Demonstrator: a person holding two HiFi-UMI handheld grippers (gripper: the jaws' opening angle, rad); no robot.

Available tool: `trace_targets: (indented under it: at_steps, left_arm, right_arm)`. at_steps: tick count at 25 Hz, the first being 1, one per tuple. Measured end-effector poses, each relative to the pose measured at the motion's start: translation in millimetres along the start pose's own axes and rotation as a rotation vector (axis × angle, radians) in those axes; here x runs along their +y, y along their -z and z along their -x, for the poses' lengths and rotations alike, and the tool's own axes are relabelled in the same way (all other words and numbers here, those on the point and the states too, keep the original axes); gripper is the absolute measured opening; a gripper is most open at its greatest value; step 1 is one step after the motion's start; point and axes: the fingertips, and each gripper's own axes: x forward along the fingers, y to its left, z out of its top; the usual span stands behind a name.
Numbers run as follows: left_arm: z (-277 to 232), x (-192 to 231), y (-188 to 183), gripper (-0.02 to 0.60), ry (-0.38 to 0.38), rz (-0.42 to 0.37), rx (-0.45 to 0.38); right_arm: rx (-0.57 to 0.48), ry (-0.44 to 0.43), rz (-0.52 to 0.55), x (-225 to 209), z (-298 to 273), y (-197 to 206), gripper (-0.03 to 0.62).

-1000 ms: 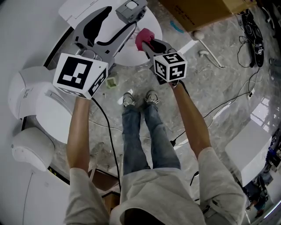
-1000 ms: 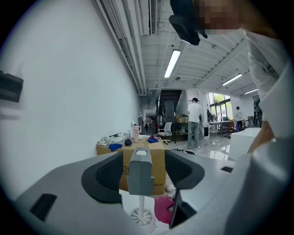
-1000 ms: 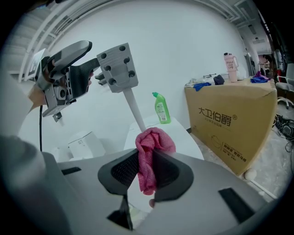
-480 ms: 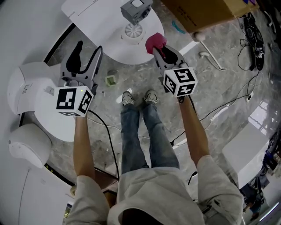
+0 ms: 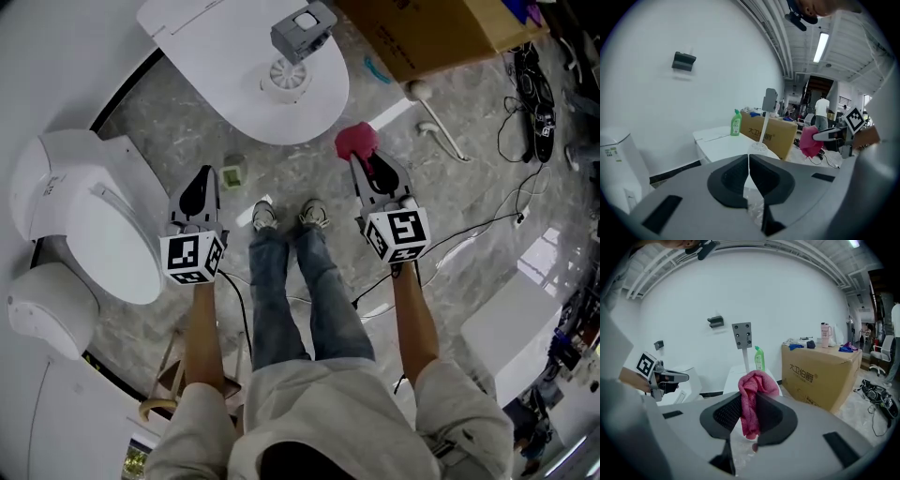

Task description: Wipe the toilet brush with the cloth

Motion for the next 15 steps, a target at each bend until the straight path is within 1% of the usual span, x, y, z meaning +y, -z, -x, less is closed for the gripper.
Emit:
trace_targets:
  at_steps: [3, 7, 11, 13, 15]
  left_arm:
    - [8, -2, 2, 0.018, -0.024, 0.001, 0.002]
    - [19, -5, -13, 0.018, -0.042, 0.011, -0.015]
    - [32, -9, -38, 0.018, -0.051, 0.03, -0.032]
    - [36, -11, -52, 0.018, -0.047, 0.042, -0.037]
    - [39, -12, -70, 0.018, -0.05, 0.037, -0.045]
  right_arm:
    - [0.013, 0.008, 0.033, 6, 17, 1, 0.098]
    - [0.023, 0.019, 0.037, 9, 34, -6, 0.098]
    - [0.011, 0.049, -0.012, 3, 52, -28, 0.098]
    - [-0.001, 0.066, -0.018, -3, 61, -44, 0.098]
    - [-0.015, 0.083, -0.017, -9, 69, -63, 0.098]
